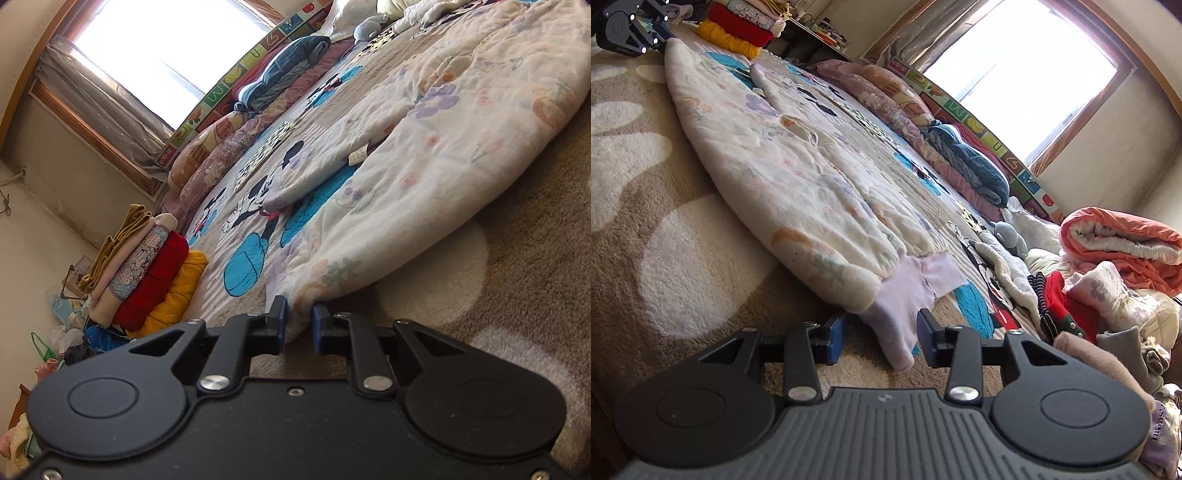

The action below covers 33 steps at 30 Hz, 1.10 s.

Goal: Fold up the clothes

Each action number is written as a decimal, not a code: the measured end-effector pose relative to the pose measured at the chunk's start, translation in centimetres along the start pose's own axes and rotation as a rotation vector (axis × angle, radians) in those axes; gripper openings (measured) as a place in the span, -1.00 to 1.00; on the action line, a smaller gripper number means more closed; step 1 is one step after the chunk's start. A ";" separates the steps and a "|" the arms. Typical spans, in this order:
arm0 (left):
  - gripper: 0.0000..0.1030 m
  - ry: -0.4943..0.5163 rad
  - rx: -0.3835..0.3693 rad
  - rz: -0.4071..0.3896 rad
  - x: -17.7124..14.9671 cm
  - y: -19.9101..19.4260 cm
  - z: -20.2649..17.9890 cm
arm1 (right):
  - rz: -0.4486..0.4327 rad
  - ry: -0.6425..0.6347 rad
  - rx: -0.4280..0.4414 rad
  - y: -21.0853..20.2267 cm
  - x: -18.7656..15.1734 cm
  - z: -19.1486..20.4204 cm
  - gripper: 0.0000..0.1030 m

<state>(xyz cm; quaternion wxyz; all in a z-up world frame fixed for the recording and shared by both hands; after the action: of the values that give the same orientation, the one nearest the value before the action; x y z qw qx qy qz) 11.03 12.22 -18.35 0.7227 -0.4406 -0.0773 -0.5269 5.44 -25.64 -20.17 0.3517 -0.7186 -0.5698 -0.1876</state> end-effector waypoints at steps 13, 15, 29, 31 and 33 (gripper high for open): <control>-0.82 -0.326 -0.022 -0.185 3.5 -2.1 4.9 | -0.017 0.268 0.002 0.5 1.5 -5.2 -0.91; -0.82 -0.350 -0.023 -0.201 4.4 -1.9 5.6 | -0.022 0.299 -0.004 0.9 1.9 -6.1 -0.92; -0.83 -0.443 -0.083 -0.239 10.3 3.4 9.8 | 0.020 0.493 0.030 8.1 3.3 -9.7 -0.91; -0.83 -0.452 -0.095 -0.231 10.8 4.5 10.0 | 0.038 0.545 0.054 9.4 3.2 -10.1 -0.92; -0.83 -0.459 -0.103 -0.224 11.2 5.5 10.1 | 0.053 0.573 0.063 10.8 3.1 -10.3 -0.91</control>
<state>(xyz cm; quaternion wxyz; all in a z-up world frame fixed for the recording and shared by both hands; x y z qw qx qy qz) 24.04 12.03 -8.85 0.6000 -0.5737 -0.2606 -0.4930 17.97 -32.08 -14.20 0.5252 -0.6397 -0.4338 -0.3560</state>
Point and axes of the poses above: each gripper's, at about its wrist camera, not at the fingertips, and y roughly the way its jaws point, z to its left, x to its top, the point moved 7 cm from there along y, roughly the way its jaws point, and after that the axes turned 13 degrees about -x, right-handed, at the moved point
